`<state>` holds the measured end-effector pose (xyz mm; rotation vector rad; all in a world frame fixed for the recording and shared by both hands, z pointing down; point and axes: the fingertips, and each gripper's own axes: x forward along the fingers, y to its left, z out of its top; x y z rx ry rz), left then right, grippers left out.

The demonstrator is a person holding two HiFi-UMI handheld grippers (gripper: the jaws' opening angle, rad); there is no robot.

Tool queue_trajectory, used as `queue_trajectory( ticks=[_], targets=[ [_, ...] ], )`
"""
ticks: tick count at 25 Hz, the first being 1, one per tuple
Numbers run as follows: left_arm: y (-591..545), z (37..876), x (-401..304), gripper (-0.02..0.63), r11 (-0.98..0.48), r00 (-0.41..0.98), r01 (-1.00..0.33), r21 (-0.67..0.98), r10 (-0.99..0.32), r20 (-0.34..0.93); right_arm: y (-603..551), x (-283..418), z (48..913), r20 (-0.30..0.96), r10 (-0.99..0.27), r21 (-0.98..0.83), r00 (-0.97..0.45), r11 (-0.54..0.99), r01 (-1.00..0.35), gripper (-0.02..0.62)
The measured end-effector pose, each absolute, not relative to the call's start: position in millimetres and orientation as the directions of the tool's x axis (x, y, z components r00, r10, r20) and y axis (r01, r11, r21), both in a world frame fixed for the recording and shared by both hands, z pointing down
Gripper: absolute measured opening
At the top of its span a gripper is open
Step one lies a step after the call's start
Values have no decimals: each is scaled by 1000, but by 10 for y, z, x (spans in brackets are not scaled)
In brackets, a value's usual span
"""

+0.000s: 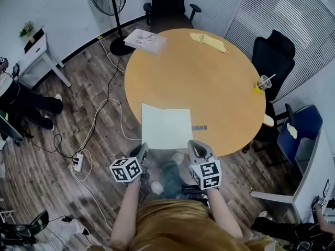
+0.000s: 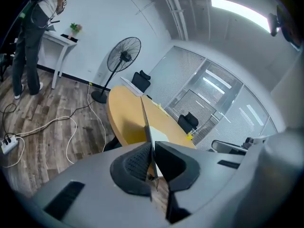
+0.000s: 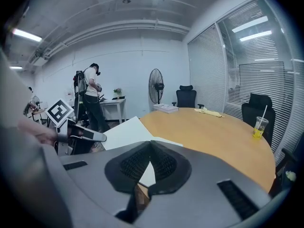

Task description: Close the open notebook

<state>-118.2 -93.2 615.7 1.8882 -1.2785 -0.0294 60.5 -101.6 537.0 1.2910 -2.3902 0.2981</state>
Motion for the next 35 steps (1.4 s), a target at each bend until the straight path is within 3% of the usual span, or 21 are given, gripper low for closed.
queue_trajectory(
  ticks=[35],
  targets=[
    [-1037, 5817, -890, 43, -315, 499, -846, 431, -753, 429, -1009, 726, 5274, 430, -773, 10, -467, 521, -853, 12]
  ],
)
